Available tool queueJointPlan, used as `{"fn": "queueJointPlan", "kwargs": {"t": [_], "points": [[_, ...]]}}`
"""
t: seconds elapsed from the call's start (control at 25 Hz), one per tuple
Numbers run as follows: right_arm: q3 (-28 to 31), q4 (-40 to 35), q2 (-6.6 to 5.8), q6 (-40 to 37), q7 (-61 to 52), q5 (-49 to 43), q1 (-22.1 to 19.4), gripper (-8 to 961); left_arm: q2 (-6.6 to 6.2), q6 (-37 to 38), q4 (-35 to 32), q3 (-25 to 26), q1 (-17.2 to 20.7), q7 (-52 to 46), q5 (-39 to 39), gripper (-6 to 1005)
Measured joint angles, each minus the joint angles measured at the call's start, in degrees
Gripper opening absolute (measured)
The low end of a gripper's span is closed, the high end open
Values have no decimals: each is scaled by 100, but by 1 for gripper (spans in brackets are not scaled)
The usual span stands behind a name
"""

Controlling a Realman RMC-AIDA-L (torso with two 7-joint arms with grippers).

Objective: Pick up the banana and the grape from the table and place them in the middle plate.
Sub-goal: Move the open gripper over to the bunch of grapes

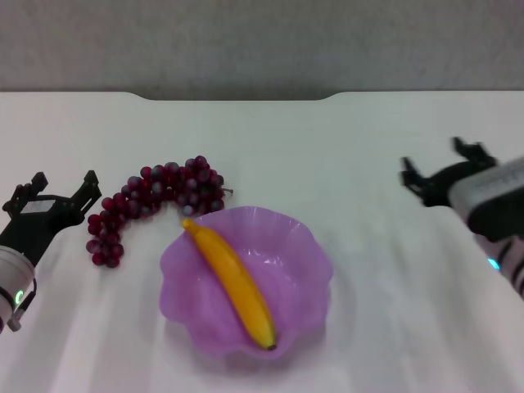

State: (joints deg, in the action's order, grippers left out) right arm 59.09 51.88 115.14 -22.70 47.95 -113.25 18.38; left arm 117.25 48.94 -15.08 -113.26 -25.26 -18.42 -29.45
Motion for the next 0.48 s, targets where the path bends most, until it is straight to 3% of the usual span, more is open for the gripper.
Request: {"fn": "queueJointPlan", "kwargs": {"t": [0.04, 0.12, 0.48], "points": [[-130, -371, -7, -500, -306, -46, 32, 824, 0, 0, 1, 1, 12, -24, 0, 876], [-197, -542, -14, -715, -528, -108, 58, 824, 0, 1, 2, -2, 16, -39, 0, 876], [-1197, -2790, 14, -3391, -3715, -1650, 363, 824, -4, 11, 6, -32, 9, -380, 7, 874]]}}
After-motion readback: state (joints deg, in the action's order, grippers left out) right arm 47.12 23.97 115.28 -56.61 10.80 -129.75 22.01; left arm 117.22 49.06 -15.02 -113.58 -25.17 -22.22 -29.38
